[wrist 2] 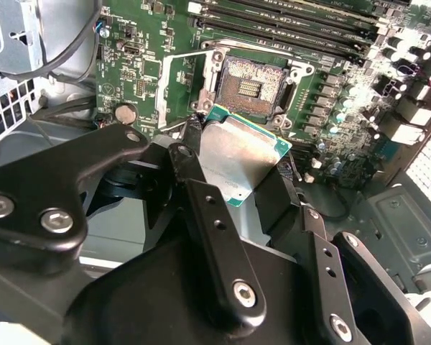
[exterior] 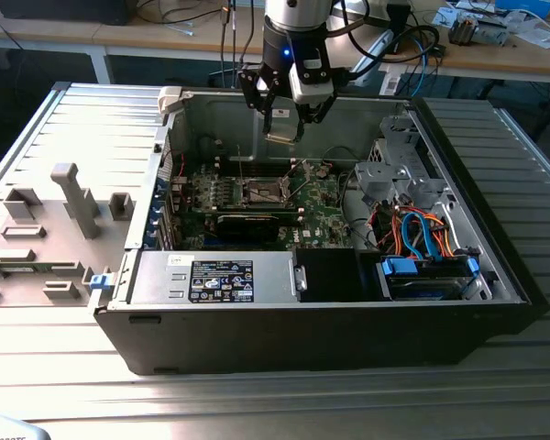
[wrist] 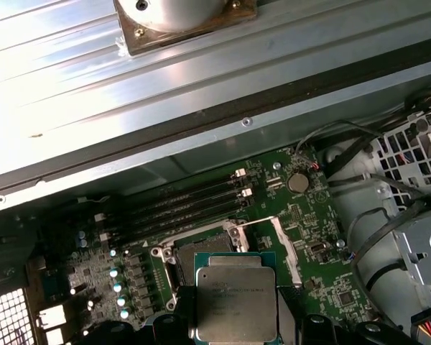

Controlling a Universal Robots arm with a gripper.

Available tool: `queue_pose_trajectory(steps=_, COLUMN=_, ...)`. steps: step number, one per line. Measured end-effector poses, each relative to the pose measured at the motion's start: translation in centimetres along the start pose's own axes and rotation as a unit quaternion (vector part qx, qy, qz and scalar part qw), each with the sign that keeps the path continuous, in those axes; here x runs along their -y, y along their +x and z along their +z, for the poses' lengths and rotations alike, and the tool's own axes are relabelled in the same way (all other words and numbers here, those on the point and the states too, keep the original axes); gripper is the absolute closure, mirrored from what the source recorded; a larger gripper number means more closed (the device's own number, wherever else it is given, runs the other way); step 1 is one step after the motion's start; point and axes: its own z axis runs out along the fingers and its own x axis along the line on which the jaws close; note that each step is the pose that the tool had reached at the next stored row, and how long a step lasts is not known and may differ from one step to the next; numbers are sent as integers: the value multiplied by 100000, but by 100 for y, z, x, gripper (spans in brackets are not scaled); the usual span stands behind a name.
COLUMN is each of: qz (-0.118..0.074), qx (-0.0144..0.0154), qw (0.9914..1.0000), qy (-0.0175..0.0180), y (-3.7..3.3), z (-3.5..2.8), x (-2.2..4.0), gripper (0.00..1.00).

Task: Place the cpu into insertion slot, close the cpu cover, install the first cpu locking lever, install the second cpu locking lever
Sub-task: 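Place the cpu into insertion slot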

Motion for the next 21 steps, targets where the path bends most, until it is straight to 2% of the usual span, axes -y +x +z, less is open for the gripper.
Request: queue_pose_trajectory(steps=21, qz=768, qx=70, qw=99997, qy=-17, y=0, z=1, x=0, gripper=46)
